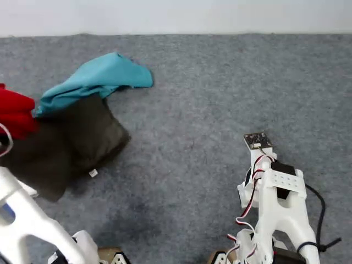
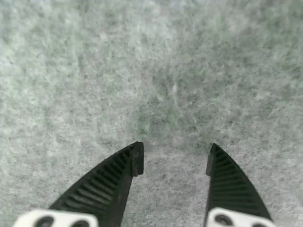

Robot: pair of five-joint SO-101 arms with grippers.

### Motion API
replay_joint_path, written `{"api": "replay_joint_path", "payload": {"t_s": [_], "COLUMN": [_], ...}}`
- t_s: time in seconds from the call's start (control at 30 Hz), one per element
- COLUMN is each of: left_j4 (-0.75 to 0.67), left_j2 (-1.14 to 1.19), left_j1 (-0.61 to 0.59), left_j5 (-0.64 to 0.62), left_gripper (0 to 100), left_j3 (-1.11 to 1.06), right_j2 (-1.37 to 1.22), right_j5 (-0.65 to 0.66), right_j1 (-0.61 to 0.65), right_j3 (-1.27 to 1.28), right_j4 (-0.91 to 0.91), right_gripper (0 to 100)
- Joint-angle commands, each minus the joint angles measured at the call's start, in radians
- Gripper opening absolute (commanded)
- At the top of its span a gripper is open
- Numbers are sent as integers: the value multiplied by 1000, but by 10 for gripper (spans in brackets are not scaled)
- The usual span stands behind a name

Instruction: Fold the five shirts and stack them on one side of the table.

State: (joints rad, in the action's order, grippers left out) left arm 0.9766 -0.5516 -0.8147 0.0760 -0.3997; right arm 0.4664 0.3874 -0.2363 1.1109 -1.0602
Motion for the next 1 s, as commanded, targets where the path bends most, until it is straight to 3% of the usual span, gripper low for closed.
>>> {"api": "replay_joint_path", "payload": {"t_s": [0.0,0.23,0.33,0.47,0.73,0.83,0.97], "left_j4": [3,87,71,75,198,120,-117], "left_j2": [-48,-49,-49,-63,-115,-114,-114], "left_j1": [61,155,158,172,516,588,603], "left_j5": [15,11,0,-130,-121,-121,-124], "left_gripper": [21,284,282,285,284,284,284], "left_j3": [-30,-33,1,90,-28,-186,-420], "right_j2": [7,7,7,7,7,7,7], "right_j5": [9,9,9,9,9,9,9], "right_j1": [-7,-7,-7,-7,-7,-7,-7], "right_j3": [-3,-2,-2,-2,-2,-2,-2], "right_j4": [10,10,10,10,10,10,10], "right_gripper": [231,231,231,231,231,231,231]}}
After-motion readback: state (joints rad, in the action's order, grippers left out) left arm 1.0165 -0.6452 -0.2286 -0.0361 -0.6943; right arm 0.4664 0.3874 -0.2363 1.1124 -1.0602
